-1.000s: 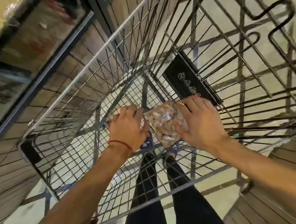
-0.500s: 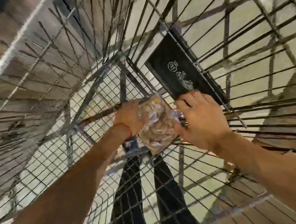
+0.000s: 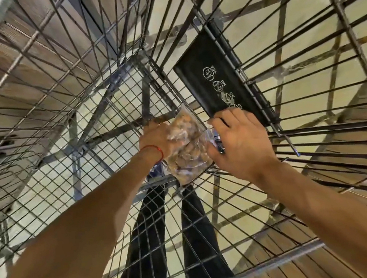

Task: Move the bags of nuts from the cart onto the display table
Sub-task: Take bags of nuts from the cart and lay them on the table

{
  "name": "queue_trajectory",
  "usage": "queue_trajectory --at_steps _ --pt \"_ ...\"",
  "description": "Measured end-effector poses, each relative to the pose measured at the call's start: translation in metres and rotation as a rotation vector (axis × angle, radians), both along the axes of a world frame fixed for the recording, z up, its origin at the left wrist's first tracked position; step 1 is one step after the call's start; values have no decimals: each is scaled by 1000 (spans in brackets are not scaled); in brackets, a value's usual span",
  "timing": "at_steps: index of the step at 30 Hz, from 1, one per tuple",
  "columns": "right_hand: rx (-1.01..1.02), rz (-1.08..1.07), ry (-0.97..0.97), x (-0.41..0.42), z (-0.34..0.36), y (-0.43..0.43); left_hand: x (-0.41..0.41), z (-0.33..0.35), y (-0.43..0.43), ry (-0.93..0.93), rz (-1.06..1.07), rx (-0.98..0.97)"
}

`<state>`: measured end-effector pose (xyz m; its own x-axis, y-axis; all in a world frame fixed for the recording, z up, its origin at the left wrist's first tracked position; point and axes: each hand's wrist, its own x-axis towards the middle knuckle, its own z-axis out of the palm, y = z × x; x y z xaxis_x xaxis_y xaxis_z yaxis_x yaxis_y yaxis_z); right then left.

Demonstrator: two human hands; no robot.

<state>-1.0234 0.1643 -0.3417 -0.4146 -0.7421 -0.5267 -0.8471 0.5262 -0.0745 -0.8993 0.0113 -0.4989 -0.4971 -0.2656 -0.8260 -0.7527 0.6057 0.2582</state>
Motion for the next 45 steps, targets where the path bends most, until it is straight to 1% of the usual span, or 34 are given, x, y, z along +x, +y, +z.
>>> queue_trajectory --at_steps 2,4,7,9,12,15,16,19,22,23,25,27,31,34,37,41,45 --pt "-19 0 -4 -1 0 1 0 -3 4 20 0 -57" --pt "-38 2 -7 0 -1 1 4 -1 9 76 77 -58" --pt "-39 -14 -31 2 1 -1 17 7 13 159 354 87" --pt "-28 -20 -51 3 4 -4 31 12 9 188 539 120" --pt "-25 -58 -123 5 3 -12 57 11 -8 172 737 162" --pt "25 -58 -225 7 -8 -25 80 14 -18 138 959 272" --pt "51 -45 -255 9 -15 -30 86 16 -20 129 999 275" --pt "164 35 -348 18 -44 -40 98 17 -17 97 1064 305" --pt "237 83 -429 23 -75 -43 107 12 -15 43 995 163" --pt "247 110 -435 24 -85 -41 110 9 -15 38 1001 180" --pt "292 228 -389 26 -103 -37 113 7 -15 23 1026 256" --pt "324 354 -313 30 -113 -30 116 4 -13 9 1011 261" --pt "356 412 -230 38 -119 -19 118 4 -10 0 1034 270" --pt "369 397 -204 45 -119 -22 118 9 -11 12 1074 293" --pt "423 418 -197 46 -117 -28 118 15 -16 -6 1073 293" --pt "360 369 -245 50 -115 -23 119 22 -20 3 1061 287" --pt "307 213 -261 56 -106 -20 126 30 -21 4 1083 263"
